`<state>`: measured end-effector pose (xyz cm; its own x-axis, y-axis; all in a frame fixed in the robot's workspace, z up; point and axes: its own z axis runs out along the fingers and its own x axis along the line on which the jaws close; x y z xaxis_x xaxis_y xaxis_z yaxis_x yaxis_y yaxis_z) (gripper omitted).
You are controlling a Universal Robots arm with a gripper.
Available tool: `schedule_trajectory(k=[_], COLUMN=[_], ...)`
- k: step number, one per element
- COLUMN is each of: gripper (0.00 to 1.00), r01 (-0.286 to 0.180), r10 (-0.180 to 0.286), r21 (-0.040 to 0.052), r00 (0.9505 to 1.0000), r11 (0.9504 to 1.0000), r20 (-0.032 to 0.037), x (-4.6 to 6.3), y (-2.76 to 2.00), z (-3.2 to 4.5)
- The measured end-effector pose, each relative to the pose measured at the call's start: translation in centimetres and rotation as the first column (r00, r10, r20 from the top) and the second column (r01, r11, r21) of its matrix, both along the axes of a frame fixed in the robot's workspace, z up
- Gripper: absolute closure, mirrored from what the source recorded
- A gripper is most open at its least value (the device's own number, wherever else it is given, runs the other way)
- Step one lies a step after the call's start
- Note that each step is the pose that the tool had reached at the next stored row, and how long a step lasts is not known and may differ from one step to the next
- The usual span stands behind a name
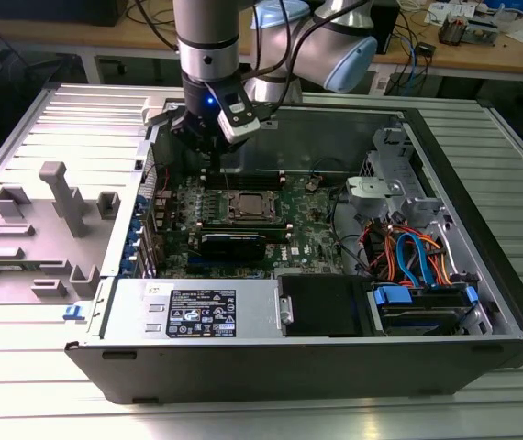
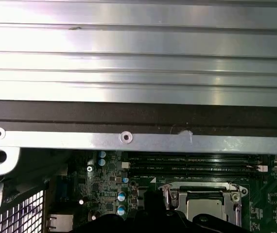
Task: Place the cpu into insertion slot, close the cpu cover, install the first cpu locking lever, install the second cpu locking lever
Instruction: 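Install the first cpu locking lever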
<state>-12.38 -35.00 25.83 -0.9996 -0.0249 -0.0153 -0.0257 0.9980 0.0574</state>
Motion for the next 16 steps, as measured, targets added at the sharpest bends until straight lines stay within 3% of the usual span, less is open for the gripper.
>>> schedule_trajectory(k=[3, 8, 16], gripper=[0.89, 0.89, 0.89], r01=[-0.002, -0.002, -0.002], r10=[0.002, 0.002, 0.002], r21=[0.0001, -0.0013, -0.0032], r00=[1.0000, 1.0000, 1.0000], r11=[1.0000, 1.0000, 1.0000], r20=[0.0001, 0.0000, 0.0001], x=[0.1, 0.6, 2.2], y=[0.29, 0.33, 0.33], z=[-0.28, -0.45, -0.52])
